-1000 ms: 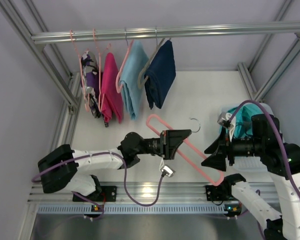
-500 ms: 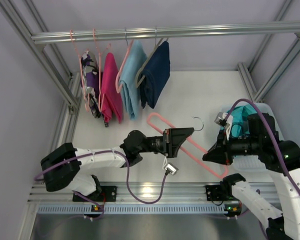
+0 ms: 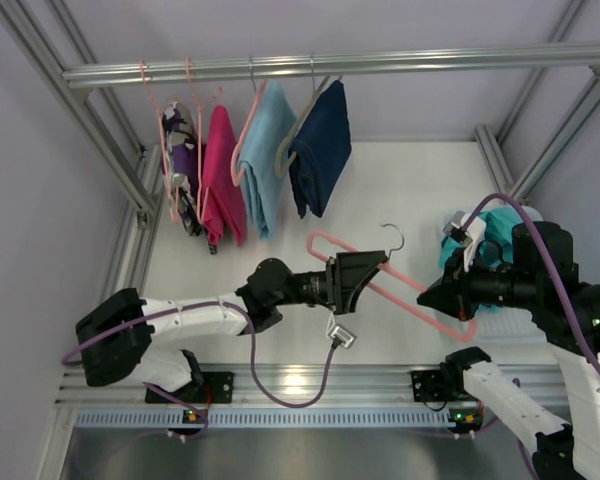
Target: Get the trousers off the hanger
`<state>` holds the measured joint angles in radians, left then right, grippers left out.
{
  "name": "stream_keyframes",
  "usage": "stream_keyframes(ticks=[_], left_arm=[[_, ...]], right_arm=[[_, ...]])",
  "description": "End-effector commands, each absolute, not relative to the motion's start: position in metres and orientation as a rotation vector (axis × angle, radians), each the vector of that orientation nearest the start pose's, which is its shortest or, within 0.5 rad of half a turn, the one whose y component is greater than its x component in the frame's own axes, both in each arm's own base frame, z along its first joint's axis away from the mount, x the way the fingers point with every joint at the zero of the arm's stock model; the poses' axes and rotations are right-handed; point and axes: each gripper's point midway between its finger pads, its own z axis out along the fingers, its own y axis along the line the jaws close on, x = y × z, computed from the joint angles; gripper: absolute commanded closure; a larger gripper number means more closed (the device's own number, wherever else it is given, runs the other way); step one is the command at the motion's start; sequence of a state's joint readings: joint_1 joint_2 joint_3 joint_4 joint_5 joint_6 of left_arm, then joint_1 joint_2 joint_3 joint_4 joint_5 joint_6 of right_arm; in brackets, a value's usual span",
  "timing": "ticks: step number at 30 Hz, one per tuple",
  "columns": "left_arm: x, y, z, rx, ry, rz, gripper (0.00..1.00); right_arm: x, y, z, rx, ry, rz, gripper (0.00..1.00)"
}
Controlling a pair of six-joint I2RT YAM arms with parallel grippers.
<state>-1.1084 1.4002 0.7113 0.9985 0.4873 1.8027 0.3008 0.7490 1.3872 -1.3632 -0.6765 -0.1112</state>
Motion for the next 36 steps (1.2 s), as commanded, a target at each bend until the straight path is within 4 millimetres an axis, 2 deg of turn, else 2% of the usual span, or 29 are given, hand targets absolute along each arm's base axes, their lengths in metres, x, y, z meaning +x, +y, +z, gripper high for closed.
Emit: stream_keyframes(ticks=[1,4,5,10,13,15,17,18,19,20,22,23,24,25,26,27,28,29,30,31,32,33,34,36], left_arm=[[0.141,-0.409,0.355,1.317,-0.305,0.229,0.21],[0.137,-0.405,0.354,1.340,-0.286,0.182,0.16],[0.134,-0.402,0.357,1.336,-0.281,0.166,0.01],[0.123,-0.389,0.376,1.267,-0.286,0.135,0.01],[0.108,-0.364,0.410,1.158,-0.263,0.062,0.01],[0.100,-0.354,0.424,1.145,-0.245,0.004,0.01],[0.092,-0.345,0.440,1.159,-0.197,-0.065,0.01],[0.096,-0.342,0.447,1.148,-0.120,-0.101,0.01],[0.093,-0.338,0.457,1.126,-0.085,-0.124,0.01],[0.095,-0.336,0.472,1.111,-0.033,-0.139,0.01],[0.115,-0.335,0.484,1.087,0.160,-0.194,0.01],[0.121,-0.331,0.506,1.055,0.228,-0.220,0.01],[0.129,-0.330,0.514,1.015,0.335,-0.304,0.01],[0.148,-0.334,0.515,0.986,0.456,-0.301,0.01],[0.155,-0.334,0.520,0.962,0.527,-0.328,0.01],[0.158,-0.331,0.538,0.917,0.605,-0.403,0.01],[0.172,-0.336,0.533,0.898,0.699,-0.394,0.01],[0.174,-0.338,0.536,0.891,0.735,-0.416,0.01],[0.176,-0.340,0.538,0.886,0.763,-0.432,0.01],[0.177,-0.342,0.543,0.874,0.812,-0.476,0.01],[0.182,-0.341,0.545,0.846,0.855,-0.479,0.01],[0.184,-0.340,0.549,0.812,0.897,-0.513,0.01],[0.187,-0.340,0.555,0.797,0.924,-0.517,0.01],[0.189,-0.338,0.560,0.759,0.962,-0.542,0.01]], right_arm=[[0.078,0.137,0.327,-0.792,2.083,0.880,1.00],[0.081,0.135,0.328,-0.780,2.079,0.859,1.00],[0.084,0.135,0.330,-0.769,2.075,0.849,1.00],[0.095,0.128,0.334,-0.724,2.065,0.768,1.00],[0.099,0.122,0.338,-0.690,2.060,0.720,1.00],[0.101,0.118,0.339,-0.654,2.063,0.694,1.00],[0.101,0.110,0.338,-0.594,2.069,0.654,1.00],[0.104,0.105,0.339,-0.543,2.071,0.623,1.00],[0.105,0.097,0.339,-0.496,2.074,0.573,1.00],[0.110,0.088,0.338,-0.432,2.081,0.524,1.00],[0.116,0.072,0.339,-0.318,2.087,0.427,1.00],[0.121,0.063,0.340,-0.233,2.091,0.383,1.00],[0.124,0.056,0.347,-0.180,2.075,0.346,1.00],[0.131,0.043,0.351,-0.110,2.069,0.270,1.00],[0.137,0.037,0.359,-0.069,2.047,0.234,1.00],[0.143,0.031,0.378,-0.031,1.988,0.208,1.00],[0.158,0.022,0.383,0.012,1.993,0.154,1.00],[0.166,0.018,0.389,0.033,1.988,0.132,1.00],[0.175,0.015,0.405,0.034,1.957,0.113,1.00],[0.190,0.014,0.407,0.031,1.972,0.095,1.00],[0.197,0.013,0.415,0.020,1.949,0.089,1.00],[0.200,0.012,0.433,-0.007,1.905,0.069,1.00],[0.216,0.011,0.435,-0.013,1.922,0.054,1.00],[0.226,0.008,0.452,-0.069,1.884,0.011,1.00]])
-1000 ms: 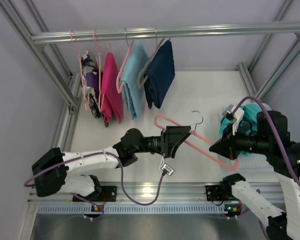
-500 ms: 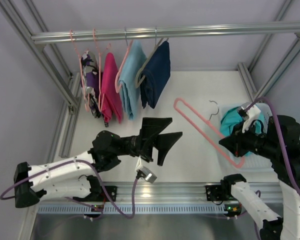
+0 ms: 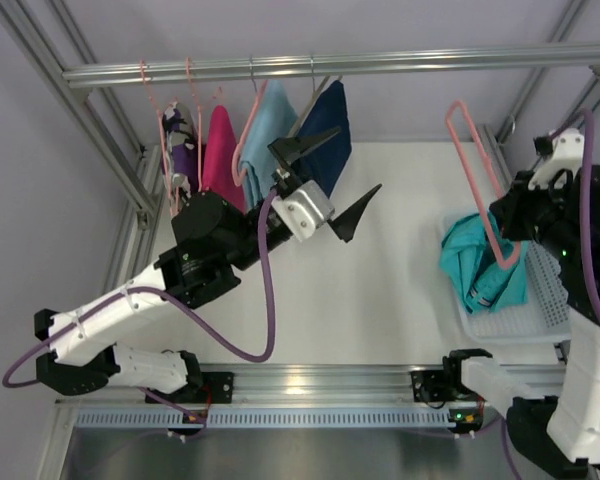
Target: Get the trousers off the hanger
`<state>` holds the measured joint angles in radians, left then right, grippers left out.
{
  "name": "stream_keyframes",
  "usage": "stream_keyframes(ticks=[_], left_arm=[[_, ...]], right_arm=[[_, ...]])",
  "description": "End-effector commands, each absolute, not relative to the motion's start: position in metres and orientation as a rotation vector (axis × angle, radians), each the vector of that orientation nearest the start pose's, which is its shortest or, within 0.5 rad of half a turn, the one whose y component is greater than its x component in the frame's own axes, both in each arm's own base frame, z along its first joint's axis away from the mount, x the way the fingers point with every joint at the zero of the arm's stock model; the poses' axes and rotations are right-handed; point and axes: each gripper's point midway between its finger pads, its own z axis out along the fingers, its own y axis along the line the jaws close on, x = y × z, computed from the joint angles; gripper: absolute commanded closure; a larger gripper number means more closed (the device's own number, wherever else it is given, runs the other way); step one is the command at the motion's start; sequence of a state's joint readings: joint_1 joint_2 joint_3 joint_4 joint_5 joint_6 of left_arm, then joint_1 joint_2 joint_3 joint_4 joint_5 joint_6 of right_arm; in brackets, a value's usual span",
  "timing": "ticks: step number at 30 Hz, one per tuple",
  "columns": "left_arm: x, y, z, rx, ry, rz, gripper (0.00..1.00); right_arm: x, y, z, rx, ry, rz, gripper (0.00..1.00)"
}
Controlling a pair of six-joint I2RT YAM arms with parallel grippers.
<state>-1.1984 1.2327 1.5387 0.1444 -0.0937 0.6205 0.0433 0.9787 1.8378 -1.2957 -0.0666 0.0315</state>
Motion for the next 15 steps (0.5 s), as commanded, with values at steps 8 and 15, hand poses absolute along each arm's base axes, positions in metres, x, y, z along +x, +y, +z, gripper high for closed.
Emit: stream_keyframes(ticks=[8,15], left_arm=[[0.199,-0.319,0.579,0.650,1.120,-0.675,0.01],[0.199,-0.310,0.584,0.643,1.128,-0.706,0.01]], right_arm=[[0.291,-0.029,0.469,-0.088,1.841,-0.055,1.00],[0.316,-0.063,0.494,-0.099,1.715,-0.063,1.00]])
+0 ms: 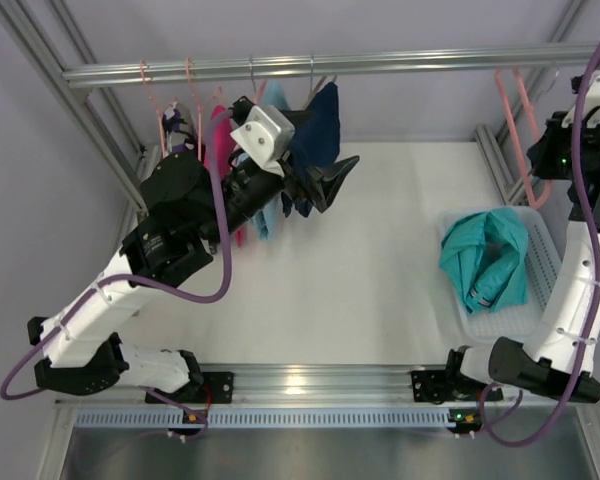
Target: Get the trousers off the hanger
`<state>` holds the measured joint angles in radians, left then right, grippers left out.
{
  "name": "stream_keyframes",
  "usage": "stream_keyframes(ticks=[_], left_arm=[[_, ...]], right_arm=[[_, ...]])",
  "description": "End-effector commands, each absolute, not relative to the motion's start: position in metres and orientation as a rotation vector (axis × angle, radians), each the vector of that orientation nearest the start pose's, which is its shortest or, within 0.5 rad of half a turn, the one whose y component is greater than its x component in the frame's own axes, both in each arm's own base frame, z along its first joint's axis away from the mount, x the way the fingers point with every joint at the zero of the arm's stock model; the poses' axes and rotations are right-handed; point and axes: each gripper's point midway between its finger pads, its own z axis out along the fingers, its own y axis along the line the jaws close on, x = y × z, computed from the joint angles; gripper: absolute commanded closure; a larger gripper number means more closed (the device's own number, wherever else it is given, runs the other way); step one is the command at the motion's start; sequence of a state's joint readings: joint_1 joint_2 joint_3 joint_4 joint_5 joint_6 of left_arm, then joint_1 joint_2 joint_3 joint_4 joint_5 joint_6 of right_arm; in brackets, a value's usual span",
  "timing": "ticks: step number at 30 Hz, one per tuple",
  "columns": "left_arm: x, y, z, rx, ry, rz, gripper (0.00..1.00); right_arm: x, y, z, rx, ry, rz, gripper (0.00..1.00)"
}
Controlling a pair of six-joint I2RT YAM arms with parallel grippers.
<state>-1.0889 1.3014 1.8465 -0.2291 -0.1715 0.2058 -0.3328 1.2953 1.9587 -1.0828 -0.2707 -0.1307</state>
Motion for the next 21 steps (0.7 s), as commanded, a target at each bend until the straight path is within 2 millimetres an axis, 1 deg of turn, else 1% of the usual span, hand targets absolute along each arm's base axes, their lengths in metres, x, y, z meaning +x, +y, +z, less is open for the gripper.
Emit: stream_keyframes(ticks=[1,2,4,5,6,7,10,11,12,14,18,20,21], left_arm=[[0.201,-0.309,0.575,0.648,1.142,-0.691,0.01],[0.201,-0.310,0.569,0.661,1.144,-0.682,0.01],[0.204,-0.309,0.560,0.661,1.156,-0.664,0.01],[0.205,-0.309,0.558,0.662,1.158,-0.658,0.01],[0.205,-0.309,0.556,0.663,1.161,-0.656,0.01],[0.206,-0.308,0.556,0.658,1.162,-0.655,0.01],[0.209,-0.307,0.554,0.647,1.168,-0.650,0.01],[0.211,-0.308,0.548,0.652,1.175,-0.640,0.01],[0.211,-0.304,0.549,0.644,1.168,-0.626,0.01],[0.213,-0.305,0.543,0.646,1.175,-0.614,0.01],[0.217,-0.305,0.537,0.646,1.181,-0.596,0.01],[0.218,-0.305,0.536,0.648,1.181,-0.591,0.01],[0.219,-0.305,0.537,0.649,1.175,-0.583,0.01]], right_arm=[[0.317,-0.059,0.497,-0.135,1.693,-0.045,1.00],[0.317,-0.065,0.499,-0.134,1.680,-0.057,1.00],[0.323,-0.068,0.505,-0.162,1.647,-0.064,1.00],[0.325,-0.073,0.505,-0.157,1.646,-0.069,1.00],[0.327,-0.073,0.512,-0.166,1.632,-0.071,1.00],[0.337,-0.078,0.505,-0.161,1.657,-0.059,1.00],[0.351,-0.089,0.506,-0.149,1.654,-0.087,1.00],[0.355,-0.092,0.503,-0.147,1.661,-0.091,1.00],[0.361,-0.095,0.500,-0.155,1.669,-0.096,1.00],[0.367,-0.098,0.498,-0.169,1.671,-0.098,1.00],[0.381,-0.104,0.488,-0.163,1.689,-0.085,1.00],[0.386,-0.107,0.483,-0.164,1.703,-0.083,1.00],[0.392,-0.111,0.476,-0.165,1.718,-0.088,1.00]])
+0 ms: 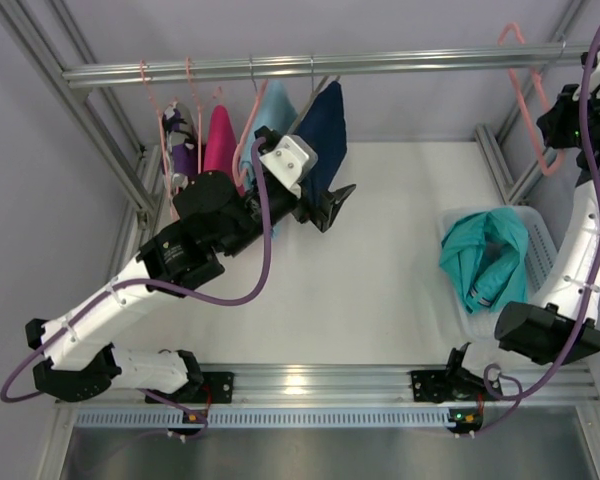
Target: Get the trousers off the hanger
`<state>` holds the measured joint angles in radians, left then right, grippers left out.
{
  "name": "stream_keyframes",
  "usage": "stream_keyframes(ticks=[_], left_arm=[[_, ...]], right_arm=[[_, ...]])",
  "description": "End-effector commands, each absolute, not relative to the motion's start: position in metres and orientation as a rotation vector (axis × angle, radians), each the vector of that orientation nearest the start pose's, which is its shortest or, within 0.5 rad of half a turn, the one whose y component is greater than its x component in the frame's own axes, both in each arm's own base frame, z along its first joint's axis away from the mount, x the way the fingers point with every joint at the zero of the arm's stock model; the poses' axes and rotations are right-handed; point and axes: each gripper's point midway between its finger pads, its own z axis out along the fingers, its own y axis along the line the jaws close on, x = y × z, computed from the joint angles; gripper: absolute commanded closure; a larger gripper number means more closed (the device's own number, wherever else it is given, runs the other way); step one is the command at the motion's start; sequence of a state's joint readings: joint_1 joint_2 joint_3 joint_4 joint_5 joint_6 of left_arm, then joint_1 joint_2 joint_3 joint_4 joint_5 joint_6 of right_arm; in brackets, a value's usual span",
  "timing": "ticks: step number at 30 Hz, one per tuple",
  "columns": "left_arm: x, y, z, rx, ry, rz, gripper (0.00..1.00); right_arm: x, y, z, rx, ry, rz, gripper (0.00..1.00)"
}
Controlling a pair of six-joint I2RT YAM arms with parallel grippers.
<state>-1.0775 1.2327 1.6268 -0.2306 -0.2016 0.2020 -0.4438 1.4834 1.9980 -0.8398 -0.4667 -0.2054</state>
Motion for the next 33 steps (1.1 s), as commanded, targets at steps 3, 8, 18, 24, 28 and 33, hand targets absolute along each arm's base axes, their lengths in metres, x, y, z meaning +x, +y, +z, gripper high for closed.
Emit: stream_keyframes(ticks=[3,8,18,24,28,33], left_arm=[[0.223,-0.305,0.536,0.648,1.183,-0.564,0.01],[0.225,-0.306,0.529,0.648,1.210,-0.570,0.01],[0.229,-0.308,0.523,0.652,1.252,-0.565,0.01],[0.230,-0.310,0.518,0.652,1.265,-0.571,0.01],[0.231,-0.309,0.521,0.642,1.269,-0.579,0.01],[0.235,-0.307,0.518,0.627,1.289,-0.590,0.01]], right_arm=[[0.400,-0.116,0.461,-0.174,1.754,-0.092,1.00],[0.409,-0.123,0.436,-0.181,1.805,-0.085,1.00],[0.408,-0.126,0.412,-0.180,1.871,-0.057,1.00],[0.408,-0.132,0.408,-0.157,1.910,-0.055,1.00],[0.408,-0.136,0.414,-0.135,1.905,-0.054,1.00],[0.409,-0.135,0.431,-0.135,1.871,-0.054,1.00]])
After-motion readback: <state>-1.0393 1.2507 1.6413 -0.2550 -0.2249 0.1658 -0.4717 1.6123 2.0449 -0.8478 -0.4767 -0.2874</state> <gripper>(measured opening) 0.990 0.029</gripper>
